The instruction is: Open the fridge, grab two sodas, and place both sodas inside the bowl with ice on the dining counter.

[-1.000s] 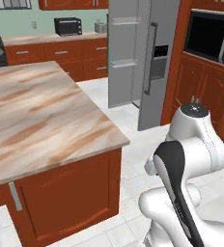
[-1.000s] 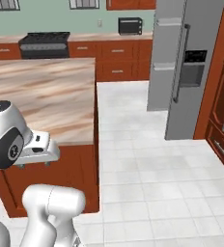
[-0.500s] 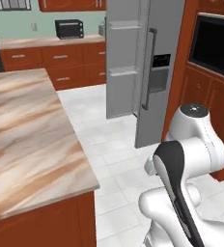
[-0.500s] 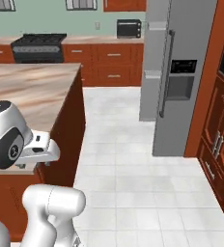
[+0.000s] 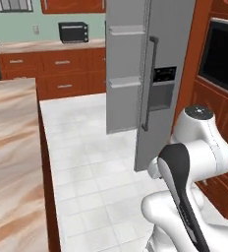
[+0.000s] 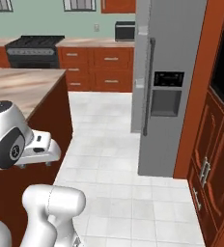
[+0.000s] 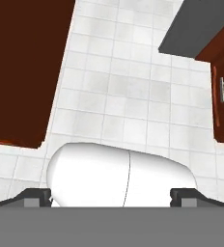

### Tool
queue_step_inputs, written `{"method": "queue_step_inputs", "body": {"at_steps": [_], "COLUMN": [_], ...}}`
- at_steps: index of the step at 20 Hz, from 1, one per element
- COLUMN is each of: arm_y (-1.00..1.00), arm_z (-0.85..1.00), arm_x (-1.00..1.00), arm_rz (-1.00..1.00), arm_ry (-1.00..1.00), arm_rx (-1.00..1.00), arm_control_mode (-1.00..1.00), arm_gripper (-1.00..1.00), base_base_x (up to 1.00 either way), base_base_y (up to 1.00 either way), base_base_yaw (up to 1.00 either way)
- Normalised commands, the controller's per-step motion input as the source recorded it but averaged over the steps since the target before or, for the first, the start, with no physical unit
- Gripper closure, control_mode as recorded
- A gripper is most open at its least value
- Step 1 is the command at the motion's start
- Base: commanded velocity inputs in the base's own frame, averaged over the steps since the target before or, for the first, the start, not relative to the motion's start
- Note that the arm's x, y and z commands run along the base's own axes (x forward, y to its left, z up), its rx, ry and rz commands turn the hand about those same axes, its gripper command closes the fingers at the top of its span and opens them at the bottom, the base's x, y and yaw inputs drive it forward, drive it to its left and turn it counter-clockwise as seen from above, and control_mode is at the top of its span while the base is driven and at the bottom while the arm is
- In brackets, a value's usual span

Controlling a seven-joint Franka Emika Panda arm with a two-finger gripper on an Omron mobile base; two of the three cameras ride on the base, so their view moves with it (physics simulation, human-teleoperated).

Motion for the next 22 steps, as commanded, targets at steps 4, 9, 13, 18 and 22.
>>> {"method": "queue_step_inputs", "body": {"at_steps": [4, 9, 13, 18, 22], "arm_y": [0.0, 0.0, 0.0, 0.0, 0.0], "arm_z": [0.0, 0.0, 0.0, 0.0, 0.0], "arm_x": [0.0, 0.0, 0.0, 0.0, 0.0], "arm_rz": [0.0, 0.0, 0.0, 0.0, 0.0], "arm_ry": [0.0, 0.0, 0.0, 0.0, 0.0], "arm_rx": [0.0, 0.0, 0.0, 0.0, 0.0], "arm_control_mode": [1.0, 1.0, 1.0, 1.0, 1.0], "arm_gripper": [-1.0, -1.0, -1.0, -1.0, -1.0], "base_base_x": [1.0, 1.0, 0.91, 0.74, 0.63], "base_base_y": [-0.29, -0.05, 0.01, 0.15, 0.26], "base_base_yaw": [0.21, 0.09, -0.05, -0.22, -0.32]}}
